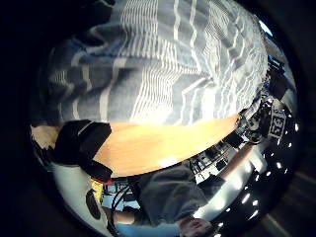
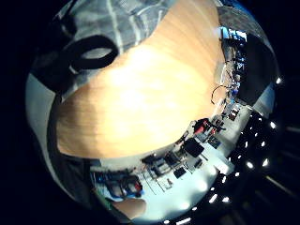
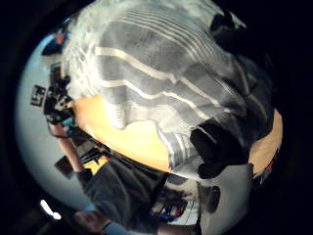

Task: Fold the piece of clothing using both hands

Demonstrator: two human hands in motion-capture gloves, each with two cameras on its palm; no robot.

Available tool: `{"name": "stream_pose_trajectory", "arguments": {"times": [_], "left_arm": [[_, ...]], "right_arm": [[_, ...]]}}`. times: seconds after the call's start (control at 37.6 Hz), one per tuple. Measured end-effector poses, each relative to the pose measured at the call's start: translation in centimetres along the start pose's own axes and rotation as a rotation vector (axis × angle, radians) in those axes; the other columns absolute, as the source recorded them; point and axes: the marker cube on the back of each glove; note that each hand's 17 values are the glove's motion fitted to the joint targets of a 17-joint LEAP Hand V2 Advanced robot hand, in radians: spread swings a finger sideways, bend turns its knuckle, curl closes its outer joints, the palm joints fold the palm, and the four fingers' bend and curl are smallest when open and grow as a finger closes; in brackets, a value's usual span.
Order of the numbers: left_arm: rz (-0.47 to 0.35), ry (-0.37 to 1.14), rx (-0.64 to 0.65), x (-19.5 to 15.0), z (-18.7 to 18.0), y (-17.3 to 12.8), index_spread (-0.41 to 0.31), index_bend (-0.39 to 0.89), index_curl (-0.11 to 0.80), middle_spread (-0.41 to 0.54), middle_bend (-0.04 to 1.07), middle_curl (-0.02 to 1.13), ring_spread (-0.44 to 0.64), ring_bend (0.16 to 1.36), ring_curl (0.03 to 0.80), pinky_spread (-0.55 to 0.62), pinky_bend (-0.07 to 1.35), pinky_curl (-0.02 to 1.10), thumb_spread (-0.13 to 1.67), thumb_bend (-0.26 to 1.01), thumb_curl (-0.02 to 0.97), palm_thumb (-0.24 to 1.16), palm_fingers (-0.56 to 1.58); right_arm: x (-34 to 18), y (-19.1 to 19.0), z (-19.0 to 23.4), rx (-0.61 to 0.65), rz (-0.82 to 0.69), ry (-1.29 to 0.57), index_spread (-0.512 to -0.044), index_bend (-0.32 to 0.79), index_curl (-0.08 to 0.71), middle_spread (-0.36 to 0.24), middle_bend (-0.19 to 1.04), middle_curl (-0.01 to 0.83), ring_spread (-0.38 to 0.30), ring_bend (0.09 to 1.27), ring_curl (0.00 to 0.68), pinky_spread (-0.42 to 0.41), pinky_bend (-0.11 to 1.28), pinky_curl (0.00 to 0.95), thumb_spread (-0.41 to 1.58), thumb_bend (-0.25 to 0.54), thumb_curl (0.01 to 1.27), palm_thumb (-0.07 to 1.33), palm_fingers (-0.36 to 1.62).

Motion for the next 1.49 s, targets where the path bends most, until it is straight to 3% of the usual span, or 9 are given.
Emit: {"name": "stream_pose_trajectory", "arguments": {"times": [0.21, 0.32, 0.48, 0.64, 0.77, 1.06, 1.28, 1.49], "left_arm": [[0.005, -0.038, 0.258, 0.3, -0.5, -0.2, -0.173, 0.18, 0.283, -0.077, 0.17, 0.26, -0.03, 0.63, 0.260, -0.18, 0.79, 0.33, 1.05, -0.01, 0.279, 0.57, 0.68], [0.011, -0.082, 0.350, 0.5, -0.9, -0.2, -0.223, 0.20, 0.311, -0.160, 0.21, 0.29, -0.19, 0.60, 0.269, -0.35, 0.82, 0.33, 1.04, 0.01, 0.293, 0.64, 1.05], [0.025, -0.088, 0.284, 0.3, -1.5, 0.5, -0.271, 0.19, 0.352, -0.231, 0.22, 0.36, -0.30, 0.58, 0.319, -0.45, 0.75, 0.35, 1.02, 0.02, 0.306, 0.73, 1.21], [0.094, -0.069, 0.263, 0.4, -3.0, 1.6, -0.299, 0.19, 0.379, -0.276, 0.23, 0.39, -0.35, 0.56, 0.343, -0.50, 0.70, 0.34, 1.01, 0.00, 0.310, 0.76, 1.26], [0.165, -0.076, 0.220, -0.6, -3.4, -1.3, -0.308, 0.18, 0.392, -0.294, 0.22, 0.41, -0.36, 0.55, 0.355, -0.52, 0.69, 0.35, 1.00, -0.02, 0.310, 0.77, 1.27], [0.258, 0.002, 0.168, -2.2, -7.6, 4.6, -0.316, 0.17, 0.408, -0.310, 0.21, 0.43, -0.37, 0.54, 0.375, -0.52, 0.67, 0.36, 1.00, -0.02, 0.306, 0.79, 1.28], [0.185, 0.026, 0.205, -3.7, -12.8, 3.3, -0.317, 0.17, 0.411, -0.312, 0.20, 0.44, -0.37, 0.54, 0.388, -0.52, 0.66, 0.37, 1.00, -0.02, 0.304, 0.79, 1.27], [0.137, 0.083, 0.195, -5.1, -16.4, -0.6, -0.320, 0.17, 0.414, -0.312, 0.19, 0.45, -0.38, 0.53, 0.395, -0.52, 0.65, 0.37, 1.00, -0.02, 0.303, 0.80, 1.27]], "right_arm": [[0.3, -0.9, 0.8, 0.252, -0.018, -0.003, -0.356, 0.17, 0.236, -0.119, 0.25, 0.372, -0.142, 0.63, 0.342, -0.123, 0.69, 0.310, 0.97, 0.042, 0.33, 0.89, 1.00], [-0.1, -0.8, 0.5, 0.349, -0.034, 0.029, -0.313, 0.19, 0.274, -0.126, 0.28, 0.396, -0.185, 0.67, 0.375, -0.234, 0.65, 0.314, 0.95, 0.081, 0.35, 1.00, 1.26], [0.4, -1.6, 0.5, 0.332, -0.034, 0.057, -0.285, 0.20, 0.328, -0.130, 0.30, 0.421, -0.219, 0.70, 0.412, -0.298, 0.60, 0.330, 0.92, 0.070, 0.35, 1.05, 1.33], [-0.1, 1.6, -2.2, 0.247, -0.072, 0.050, -0.270, 0.19, 0.358, -0.144, 0.32, 0.436, -0.231, 0.70, 0.424, -0.332, 0.59, 0.340, 0.88, 0.044, 0.35, 1.08, 1.36], [0.1, 3.6, -4.6, 0.187, -0.093, 0.079, -0.267, 0.19, 0.374, -0.149, 0.32, 0.444, -0.236, 0.71, 0.431, -0.340, 0.58, 0.348, 0.87, 0.023, 0.35, 1.09, 1.36], [-0.7, 8.6, -12.6, 0.135, -0.104, 0.103, -0.266, 0.18, 0.398, -0.154, 0.33, 0.456, -0.240, 0.71, 0.437, -0.351, 0.58, 0.369, 0.84, -0.011, 0.35, 1.13, 1.36], [-0.4, 5.7, -19.1, 0.153, -0.036, 0.141, -0.262, 0.18, 0.407, -0.155, 0.33, 0.460, -0.242, 0.71, 0.440, -0.354, 0.59, 0.380, 0.85, -0.014, 0.35, 1.14, 1.36], [0.5, 1.3, -22.2, 0.112, 0.006, 0.080, -0.260, 0.18, 0.414, -0.155, 0.34, 0.465, -0.238, 0.70, 0.444, -0.356, 0.59, 0.386, 0.85, -0.016, 0.34, 1.14, 1.36]]}}
